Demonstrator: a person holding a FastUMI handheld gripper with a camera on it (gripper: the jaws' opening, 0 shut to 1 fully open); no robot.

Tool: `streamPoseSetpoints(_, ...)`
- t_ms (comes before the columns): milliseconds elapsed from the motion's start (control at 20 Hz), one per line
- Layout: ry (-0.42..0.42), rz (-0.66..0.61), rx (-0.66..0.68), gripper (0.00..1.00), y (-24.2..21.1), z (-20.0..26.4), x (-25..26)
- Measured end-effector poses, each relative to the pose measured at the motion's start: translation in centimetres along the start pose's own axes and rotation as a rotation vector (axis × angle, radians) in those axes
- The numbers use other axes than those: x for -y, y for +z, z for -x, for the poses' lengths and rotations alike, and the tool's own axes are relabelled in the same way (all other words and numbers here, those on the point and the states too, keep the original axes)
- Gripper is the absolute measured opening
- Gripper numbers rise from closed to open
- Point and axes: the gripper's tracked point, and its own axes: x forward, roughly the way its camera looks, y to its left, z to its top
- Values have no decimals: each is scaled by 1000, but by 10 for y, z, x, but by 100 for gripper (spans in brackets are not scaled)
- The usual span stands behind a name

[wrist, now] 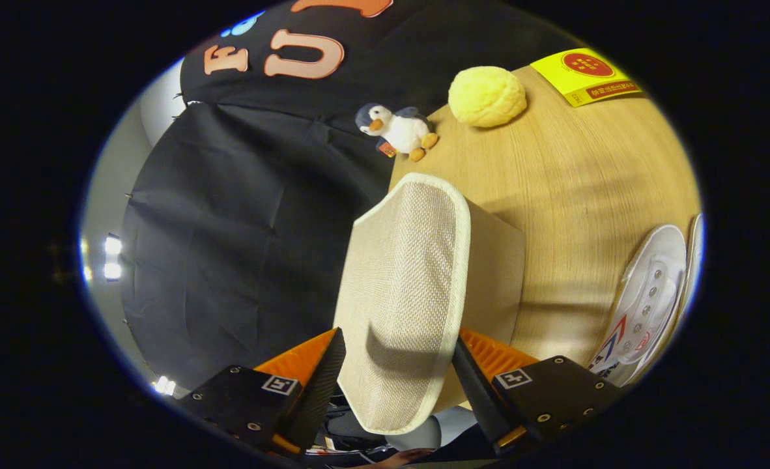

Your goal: Open the storage box then place both shoes into the box .Put the left shoe in first, then the right shoe, with the right side of both shoes facing outward in a uniform manner.

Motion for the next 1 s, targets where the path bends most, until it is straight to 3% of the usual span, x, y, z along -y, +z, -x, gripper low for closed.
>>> streamPoseSetpoints(200,102,56,52,90,24,15,-62)
streamPoseSetpoints(450,207,150,27,74,18,2,-138)
streamPoseSetpoints(550,194,196,17,64,13,-14,-153)
streamPoseSetpoints(700,183,238,19,34,10,-42,-179)
streamPoseSetpoints(800,191,244,22,25,7,-59,-198)
streamPoseSetpoints(1000,176,254,18,24,0,-106,-225)
